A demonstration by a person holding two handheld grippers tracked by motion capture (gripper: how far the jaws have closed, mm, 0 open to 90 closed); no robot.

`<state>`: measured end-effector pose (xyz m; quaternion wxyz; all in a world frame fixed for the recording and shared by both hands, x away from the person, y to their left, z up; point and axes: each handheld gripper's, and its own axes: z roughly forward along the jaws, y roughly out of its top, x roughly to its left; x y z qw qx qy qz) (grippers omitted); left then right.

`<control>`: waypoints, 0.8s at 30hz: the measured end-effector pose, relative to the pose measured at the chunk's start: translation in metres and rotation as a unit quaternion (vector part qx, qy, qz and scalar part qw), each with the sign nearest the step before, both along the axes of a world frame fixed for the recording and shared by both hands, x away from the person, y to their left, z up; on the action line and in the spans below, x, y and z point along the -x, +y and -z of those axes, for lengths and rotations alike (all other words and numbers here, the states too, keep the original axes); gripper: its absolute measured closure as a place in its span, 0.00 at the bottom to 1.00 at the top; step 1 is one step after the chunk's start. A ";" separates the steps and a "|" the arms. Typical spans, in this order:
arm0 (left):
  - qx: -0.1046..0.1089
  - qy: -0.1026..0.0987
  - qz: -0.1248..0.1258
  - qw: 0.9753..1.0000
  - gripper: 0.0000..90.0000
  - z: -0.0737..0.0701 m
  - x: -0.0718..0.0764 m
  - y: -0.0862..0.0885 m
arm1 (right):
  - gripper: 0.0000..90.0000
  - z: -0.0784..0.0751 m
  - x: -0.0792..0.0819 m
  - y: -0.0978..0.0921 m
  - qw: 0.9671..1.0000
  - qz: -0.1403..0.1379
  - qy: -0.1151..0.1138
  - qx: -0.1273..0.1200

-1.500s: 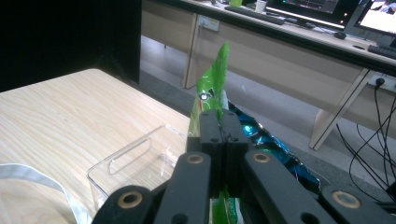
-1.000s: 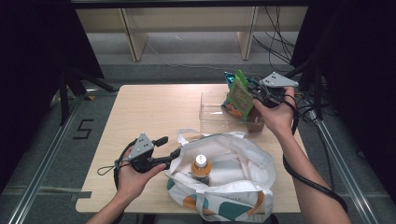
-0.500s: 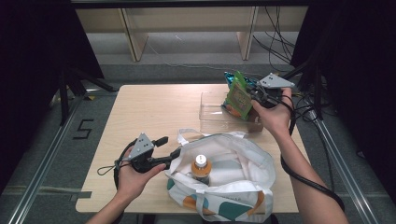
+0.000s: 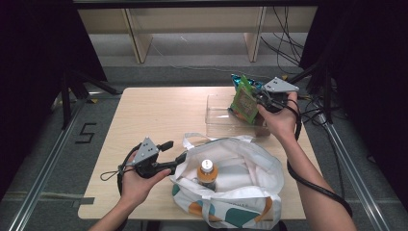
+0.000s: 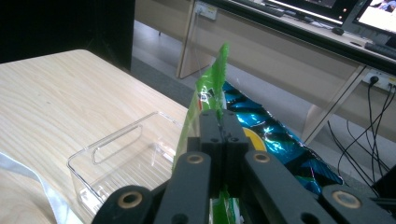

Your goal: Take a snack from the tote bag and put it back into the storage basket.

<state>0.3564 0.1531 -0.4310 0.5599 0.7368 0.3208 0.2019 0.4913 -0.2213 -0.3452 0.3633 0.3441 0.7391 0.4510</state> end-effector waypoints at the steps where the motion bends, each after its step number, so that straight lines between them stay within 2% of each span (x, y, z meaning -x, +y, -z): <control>1: -0.001 0.000 0.001 1.000 0.37 0.000 0.000 0.000 | 1.00 0.000 0.000 0.000 1.000 0.002 0.002 -0.003; 6: -0.002 0.000 0.001 1.000 0.37 0.000 0.000 0.000 | 1.00 0.002 -0.001 -0.002 1.000 0.000 0.001 0.009; 7: -0.002 0.000 0.001 1.000 0.37 0.000 0.000 0.000 | 1.00 0.003 0.000 -0.001 1.000 0.004 0.004 0.002; 11: -0.001 0.000 0.001 1.000 0.37 0.000 0.000 0.000 | 1.00 0.004 0.000 0.000 1.000 0.004 0.003 0.003; 14: -0.002 0.000 0.001 1.000 0.37 0.000 0.000 0.000 | 1.00 0.003 -0.002 -0.001 1.000 -0.001 0.000 0.013; 24: -0.001 0.000 0.000 1.000 0.37 0.000 0.000 0.000 | 1.00 0.005 -0.003 0.002 1.000 0.005 -0.003 0.013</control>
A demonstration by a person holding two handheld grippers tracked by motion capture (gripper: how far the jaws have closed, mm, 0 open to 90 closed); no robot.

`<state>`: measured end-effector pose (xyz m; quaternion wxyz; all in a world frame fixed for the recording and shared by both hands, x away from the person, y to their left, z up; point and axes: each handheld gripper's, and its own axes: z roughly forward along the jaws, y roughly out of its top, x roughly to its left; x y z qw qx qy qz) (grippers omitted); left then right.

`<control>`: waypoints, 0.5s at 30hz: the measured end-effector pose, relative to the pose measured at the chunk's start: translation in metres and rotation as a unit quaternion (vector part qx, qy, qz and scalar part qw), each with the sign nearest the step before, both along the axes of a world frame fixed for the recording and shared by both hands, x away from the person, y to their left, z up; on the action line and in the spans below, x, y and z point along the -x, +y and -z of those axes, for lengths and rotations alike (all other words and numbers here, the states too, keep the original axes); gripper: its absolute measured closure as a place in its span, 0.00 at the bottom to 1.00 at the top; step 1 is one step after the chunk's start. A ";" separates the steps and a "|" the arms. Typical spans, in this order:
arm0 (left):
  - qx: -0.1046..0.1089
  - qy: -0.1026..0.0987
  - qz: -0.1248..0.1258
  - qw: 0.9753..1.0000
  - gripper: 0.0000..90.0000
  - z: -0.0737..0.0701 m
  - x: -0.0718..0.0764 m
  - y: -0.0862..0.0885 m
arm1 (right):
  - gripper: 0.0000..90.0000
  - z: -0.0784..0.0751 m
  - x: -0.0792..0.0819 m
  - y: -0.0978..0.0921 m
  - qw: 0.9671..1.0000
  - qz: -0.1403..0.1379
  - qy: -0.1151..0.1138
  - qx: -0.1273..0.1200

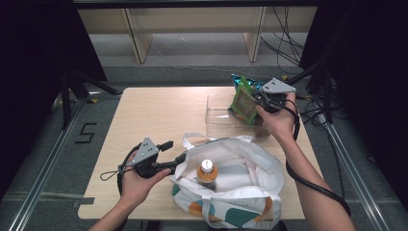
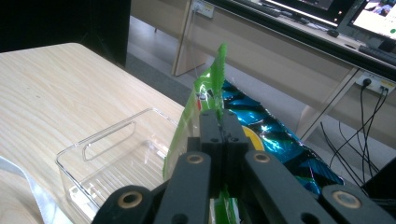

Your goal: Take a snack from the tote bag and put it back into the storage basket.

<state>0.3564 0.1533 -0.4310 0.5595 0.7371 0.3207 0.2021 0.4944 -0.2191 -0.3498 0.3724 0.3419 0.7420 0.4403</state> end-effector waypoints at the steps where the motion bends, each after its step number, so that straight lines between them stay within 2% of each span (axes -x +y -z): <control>1: 0.001 0.000 0.000 1.000 0.37 0.000 0.000 0.000 | 1.00 0.000 0.001 0.000 1.000 -0.002 0.009 0.000; 2: 0.000 0.000 0.000 1.000 0.37 0.000 0.000 0.000 | 1.00 0.000 0.001 0.002 1.000 0.002 0.005 -0.005; 4: 0.000 0.001 -0.001 1.000 0.37 0.000 0.000 0.000 | 1.00 -0.003 -0.002 0.001 1.000 -0.006 0.000 0.002; 5: 0.000 0.001 -0.001 1.000 0.37 0.000 0.000 0.000 | 1.00 -0.004 -0.002 0.001 1.000 0.001 -0.011 0.008; 8: 0.004 0.000 0.002 1.000 0.37 0.000 0.000 0.000 | 1.00 -0.004 -0.002 0.003 1.000 0.002 0.001 0.004; 10: 0.000 0.001 -0.001 1.000 0.37 0.000 0.000 0.000 | 1.00 -0.002 -0.003 0.002 1.000 -0.001 -0.004 0.006; 11: -0.001 0.001 0.000 1.000 0.37 0.000 0.000 0.001 | 1.00 -0.001 -0.003 0.003 1.000 0.001 0.003 0.004; 15: 0.005 -0.001 0.002 1.000 0.37 0.000 -0.001 0.000 | 1.00 0.002 -0.006 0.002 1.000 0.003 -0.005 0.009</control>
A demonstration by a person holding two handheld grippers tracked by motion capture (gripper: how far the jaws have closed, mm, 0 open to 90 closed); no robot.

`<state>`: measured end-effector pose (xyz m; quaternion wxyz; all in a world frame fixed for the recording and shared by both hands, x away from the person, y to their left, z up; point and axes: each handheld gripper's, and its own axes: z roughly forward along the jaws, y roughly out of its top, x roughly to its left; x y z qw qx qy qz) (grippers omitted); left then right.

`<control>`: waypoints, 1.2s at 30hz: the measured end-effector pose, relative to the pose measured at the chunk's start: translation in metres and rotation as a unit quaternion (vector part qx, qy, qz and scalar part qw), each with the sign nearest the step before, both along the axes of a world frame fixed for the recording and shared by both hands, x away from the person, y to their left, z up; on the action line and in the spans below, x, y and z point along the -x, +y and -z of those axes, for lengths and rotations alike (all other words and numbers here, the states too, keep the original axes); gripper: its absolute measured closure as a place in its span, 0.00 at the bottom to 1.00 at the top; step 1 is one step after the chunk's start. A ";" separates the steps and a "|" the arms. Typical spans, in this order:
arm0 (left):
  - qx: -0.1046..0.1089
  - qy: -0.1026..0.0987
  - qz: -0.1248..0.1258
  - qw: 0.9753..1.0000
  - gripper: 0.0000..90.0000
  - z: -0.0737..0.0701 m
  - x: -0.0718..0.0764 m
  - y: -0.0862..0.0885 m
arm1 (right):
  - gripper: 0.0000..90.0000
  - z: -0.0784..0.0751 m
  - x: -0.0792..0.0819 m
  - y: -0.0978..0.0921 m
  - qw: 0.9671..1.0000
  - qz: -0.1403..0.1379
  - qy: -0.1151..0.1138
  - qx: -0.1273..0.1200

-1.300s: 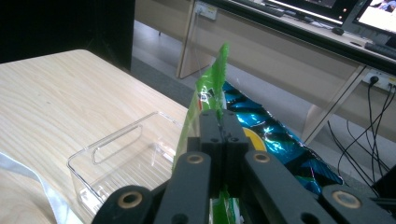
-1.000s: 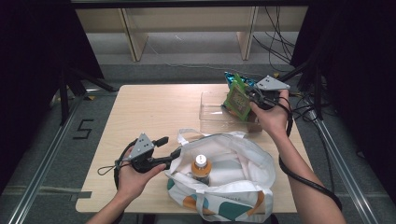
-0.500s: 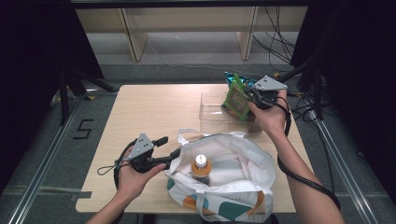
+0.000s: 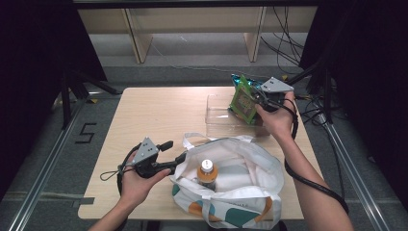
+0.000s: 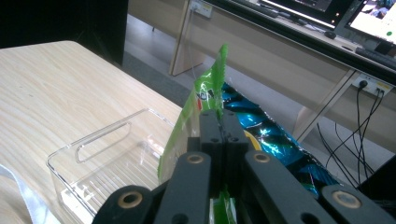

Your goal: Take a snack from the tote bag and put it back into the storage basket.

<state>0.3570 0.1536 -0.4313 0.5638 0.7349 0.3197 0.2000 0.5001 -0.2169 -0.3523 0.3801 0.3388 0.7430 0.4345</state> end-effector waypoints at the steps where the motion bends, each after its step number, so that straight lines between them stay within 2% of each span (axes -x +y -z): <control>1: -0.001 0.000 0.000 1.000 0.37 0.000 0.000 0.000 | 1.00 0.001 0.000 0.001 1.000 0.001 0.008 -0.003; 2: -0.005 0.002 -0.003 1.000 0.37 0.000 0.000 0.000 | 1.00 0.001 0.000 0.001 1.000 0.003 0.007 -0.001; 3: -0.005 0.002 -0.003 1.000 0.37 0.000 0.000 0.000 | 1.00 0.001 -0.001 -0.001 1.000 -0.007 0.008 0.009; 4: -0.005 0.002 -0.003 1.000 0.37 0.000 0.000 0.000 | 1.00 0.001 -0.002 0.000 1.000 0.001 0.000 0.003; 6: -0.004 0.001 -0.002 1.000 0.37 0.000 0.001 0.000 | 1.00 0.003 -0.002 0.001 1.000 -0.005 0.008 0.003; 11: -0.005 0.002 -0.002 1.000 0.37 0.000 0.000 0.000 | 1.00 0.007 -0.003 0.001 1.000 0.002 0.002 0.008; 13: -0.005 0.002 -0.002 1.000 0.37 0.000 0.000 0.000 | 1.00 0.009 -0.002 0.001 1.000 0.003 0.013 0.004; 17: -0.006 0.001 -0.001 1.000 0.37 0.000 0.000 0.000 | 1.00 0.009 -0.003 -0.001 1.000 -0.002 0.014 0.008; 20: -0.006 0.000 0.000 1.000 0.37 0.000 0.000 0.000 | 1.00 0.010 -0.003 -0.002 1.000 0.003 0.003 0.011; 22: -0.006 0.001 0.000 1.000 0.37 0.000 0.000 -0.001 | 1.00 0.010 -0.002 -0.002 1.000 -0.002 0.013 0.008; 27: -0.006 0.001 0.000 1.000 0.37 0.000 0.000 -0.001 | 1.00 0.011 -0.002 -0.002 1.000 0.008 0.012 0.007; 29: -0.006 0.002 0.000 1.000 0.37 0.000 0.000 -0.001 | 1.00 0.013 -0.003 -0.003 1.000 0.001 0.017 0.013; 30: -0.006 0.002 0.001 1.000 0.37 0.000 0.000 0.000 | 1.00 0.014 -0.003 -0.002 1.000 0.003 0.009 0.014; 32: -0.007 0.002 0.001 1.000 0.37 0.000 0.000 -0.001 | 1.00 0.016 -0.003 -0.002 1.000 -0.001 0.021 0.011; 36: -0.006 0.002 0.001 1.000 0.37 0.000 0.000 -0.001 | 1.00 0.019 -0.002 -0.001 1.000 0.007 0.022 0.006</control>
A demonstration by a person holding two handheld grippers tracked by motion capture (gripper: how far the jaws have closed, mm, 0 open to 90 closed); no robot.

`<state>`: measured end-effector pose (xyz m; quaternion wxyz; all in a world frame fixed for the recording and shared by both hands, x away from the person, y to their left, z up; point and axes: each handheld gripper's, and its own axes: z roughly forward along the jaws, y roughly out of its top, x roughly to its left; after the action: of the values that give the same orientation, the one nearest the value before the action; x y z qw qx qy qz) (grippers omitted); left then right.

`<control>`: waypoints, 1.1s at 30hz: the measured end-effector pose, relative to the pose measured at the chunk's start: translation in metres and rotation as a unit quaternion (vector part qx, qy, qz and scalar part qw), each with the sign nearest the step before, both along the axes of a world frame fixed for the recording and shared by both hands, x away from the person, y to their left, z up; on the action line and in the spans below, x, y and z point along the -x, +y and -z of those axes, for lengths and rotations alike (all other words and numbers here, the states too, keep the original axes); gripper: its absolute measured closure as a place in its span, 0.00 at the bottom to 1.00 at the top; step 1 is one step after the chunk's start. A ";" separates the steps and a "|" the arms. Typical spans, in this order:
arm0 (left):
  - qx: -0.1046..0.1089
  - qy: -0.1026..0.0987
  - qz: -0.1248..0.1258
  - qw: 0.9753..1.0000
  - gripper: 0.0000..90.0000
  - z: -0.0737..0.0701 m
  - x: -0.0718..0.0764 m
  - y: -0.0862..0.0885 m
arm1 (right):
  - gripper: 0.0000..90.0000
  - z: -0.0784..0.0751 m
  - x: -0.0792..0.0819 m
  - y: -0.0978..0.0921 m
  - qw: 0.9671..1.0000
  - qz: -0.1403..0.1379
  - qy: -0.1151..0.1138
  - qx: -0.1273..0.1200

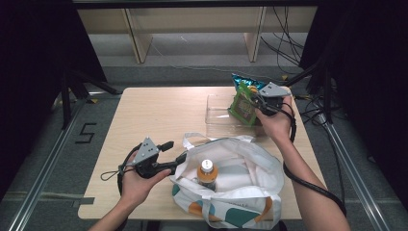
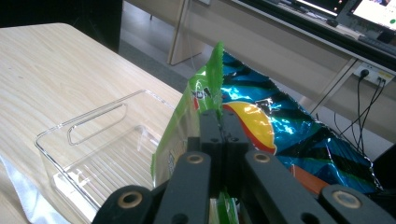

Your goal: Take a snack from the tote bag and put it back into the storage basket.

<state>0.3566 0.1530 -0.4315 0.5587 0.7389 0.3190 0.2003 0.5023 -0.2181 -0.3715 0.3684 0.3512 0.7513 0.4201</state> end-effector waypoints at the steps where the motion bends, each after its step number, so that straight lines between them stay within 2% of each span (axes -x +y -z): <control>1: 0.000 0.000 0.000 1.000 0.37 0.000 0.000 0.000 | 1.00 0.000 0.000 0.001 1.000 0.001 0.003 -0.002; 3: 0.000 0.001 0.000 1.000 0.37 0.000 0.000 0.000 | 1.00 0.000 -0.001 -0.001 1.000 -0.003 -0.006 0.009; 4: -0.001 0.000 0.000 1.000 0.37 0.000 0.000 0.000 | 1.00 0.000 -0.001 -0.001 1.000 -0.005 0.002 0.007; 6: 0.001 0.000 0.000 1.000 0.37 0.000 0.000 -0.001 | 1.00 0.001 -0.001 -0.001 1.000 -0.004 -0.002 0.007; 8: 0.000 0.000 0.000 1.000 0.37 0.000 0.000 0.000 | 1.00 0.003 0.000 0.000 1.000 0.001 0.006 0.000; 9: 0.000 0.000 0.000 1.000 0.37 0.000 0.000 0.000 | 1.00 0.003 -0.001 -0.001 1.000 0.000 -0.003 0.006; 10: -0.001 0.000 0.000 1.000 0.37 0.000 0.000 0.000 | 1.00 0.004 -0.001 -0.002 1.000 -0.003 -0.003 0.010; 11: 0.000 0.000 0.000 1.000 0.37 0.000 0.000 0.000 | 1.00 0.005 0.000 -0.001 1.000 0.001 0.008 0.006; 12: 0.000 0.000 0.000 1.000 0.37 0.000 0.000 0.000 | 1.00 0.006 -0.001 -0.001 1.000 0.002 0.000 0.005; 13: 0.000 0.000 0.000 1.000 0.37 0.000 0.000 0.000 | 1.00 0.007 -0.002 -0.002 1.000 -0.003 0.003 0.012; 15: 0.000 0.001 0.000 1.000 0.37 0.000 0.000 0.000 | 1.00 0.009 -0.001 -0.001 1.000 0.003 0.006 0.005; 18: 0.000 0.001 0.000 1.000 0.37 0.000 0.000 -0.001 | 1.00 0.010 -0.003 -0.003 1.000 0.000 0.002 0.013; 20: 0.000 0.001 0.000 1.000 0.37 0.000 0.000 -0.001 | 1.00 0.010 -0.001 -0.003 1.000 0.001 0.013 0.012; 21: 0.001 0.002 0.000 1.000 0.37 0.001 0.000 -0.001 | 1.00 0.010 -0.002 -0.003 1.000 0.001 0.006 0.014; 25: 0.003 -0.001 0.004 1.000 0.37 0.001 -0.001 -0.002 | 1.00 0.013 0.000 -0.001 1.000 0.002 0.016 0.008; 27: -0.001 0.001 0.001 1.000 0.37 0.001 0.000 -0.002 | 1.00 0.015 0.000 -0.001 1.000 -0.001 0.016 0.013; 28: -0.002 0.002 0.000 1.000 0.37 0.001 0.000 -0.001 | 1.00 0.015 -0.002 -0.001 1.000 -0.003 0.008 0.021; 31: 0.004 0.000 0.005 1.000 0.37 0.001 -0.001 -0.002 | 1.00 0.017 -0.001 -0.001 1.000 -0.005 0.018 0.020; 33: -0.001 0.002 0.001 1.000 0.37 0.001 0.000 -0.002 | 1.00 0.019 0.000 0.000 1.000 -0.001 0.022 0.017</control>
<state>0.3566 0.1514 -0.4320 0.5580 0.7399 0.3189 0.1986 0.5024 -0.2177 -0.3903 0.3577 0.3530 0.7666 0.3996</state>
